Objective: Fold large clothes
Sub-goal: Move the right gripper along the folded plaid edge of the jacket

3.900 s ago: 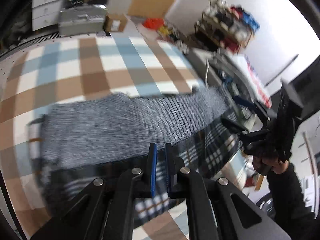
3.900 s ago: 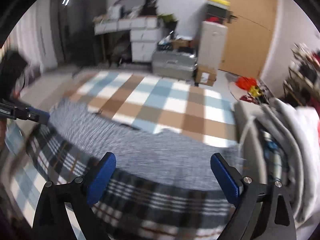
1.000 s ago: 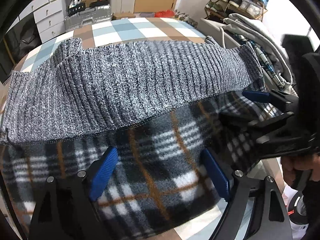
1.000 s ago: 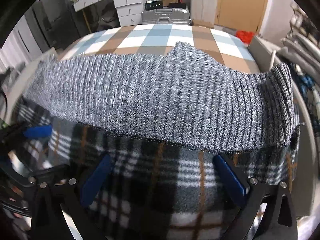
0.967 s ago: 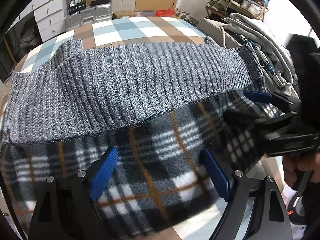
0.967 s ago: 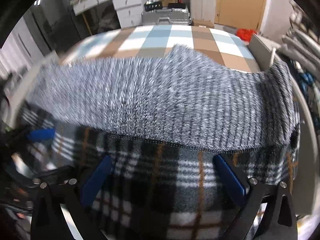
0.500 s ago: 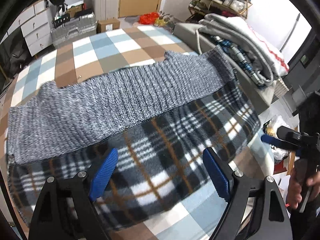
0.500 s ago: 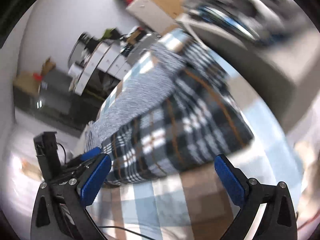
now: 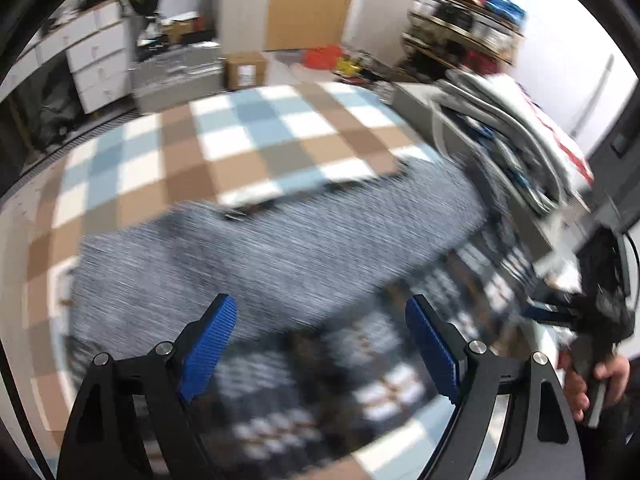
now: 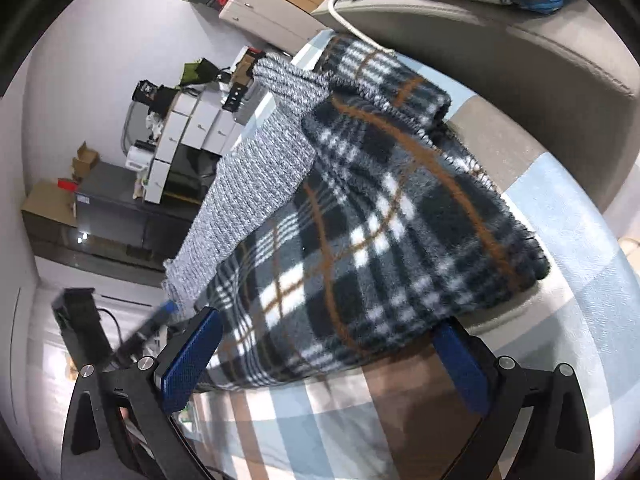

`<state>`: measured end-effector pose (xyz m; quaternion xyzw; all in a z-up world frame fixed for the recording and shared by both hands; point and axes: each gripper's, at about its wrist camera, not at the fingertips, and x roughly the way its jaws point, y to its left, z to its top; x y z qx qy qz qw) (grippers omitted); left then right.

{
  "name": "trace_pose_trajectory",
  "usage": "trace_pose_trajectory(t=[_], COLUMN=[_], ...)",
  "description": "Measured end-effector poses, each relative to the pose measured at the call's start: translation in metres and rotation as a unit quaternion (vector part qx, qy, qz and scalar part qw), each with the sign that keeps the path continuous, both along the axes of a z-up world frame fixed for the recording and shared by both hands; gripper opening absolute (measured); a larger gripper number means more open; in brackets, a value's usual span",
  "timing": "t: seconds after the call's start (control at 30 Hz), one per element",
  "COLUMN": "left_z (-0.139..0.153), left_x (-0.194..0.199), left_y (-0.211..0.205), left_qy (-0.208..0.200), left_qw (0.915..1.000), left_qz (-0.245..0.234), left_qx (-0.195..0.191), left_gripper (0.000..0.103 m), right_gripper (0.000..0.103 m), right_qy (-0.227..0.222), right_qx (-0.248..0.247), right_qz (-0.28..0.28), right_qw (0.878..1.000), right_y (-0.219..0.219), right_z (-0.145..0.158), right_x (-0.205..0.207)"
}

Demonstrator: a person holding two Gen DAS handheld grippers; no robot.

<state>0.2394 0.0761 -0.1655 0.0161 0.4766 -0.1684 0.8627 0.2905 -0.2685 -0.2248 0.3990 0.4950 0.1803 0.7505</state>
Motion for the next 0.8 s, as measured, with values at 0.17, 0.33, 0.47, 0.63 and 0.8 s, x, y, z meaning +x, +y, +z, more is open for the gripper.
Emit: trace_pose_trajectory(t=[0.17,0.33,0.47,0.63,0.8], left_z=[-0.035,-0.045,-0.041,-0.014,-0.010], left_x=[0.041,0.053,0.052,0.015,-0.016], left_y=[0.043,0.043,0.039,0.017,-0.028], left_qy=[0.048,0.057,0.070,0.050,0.041], left_qw=[0.9972,0.9977,0.9966,0.9986,0.9950], left_qz=[0.055,0.035,0.040,0.004,-0.082], left_qx=[0.011,0.000,0.015,0.013,0.040], left_gripper=[0.084,0.090,0.091,0.090,0.090], right_gripper=[0.103,0.103,0.103,0.103,0.103], right_qy=[-0.004,-0.007,-0.012,-0.020,-0.047], right_qx=[-0.018,-0.031,-0.037,-0.013,0.038], right_qz=[0.002,0.004,0.005,-0.007,-0.006], right_qw=[1.000,0.999,0.999,1.000,0.998], right_y=[0.002,0.005,0.007,0.006,0.006], right_z=[-0.003,-0.003,-0.001,-0.004,-0.002], right_x=[0.000,0.002,0.006,0.011,0.012])
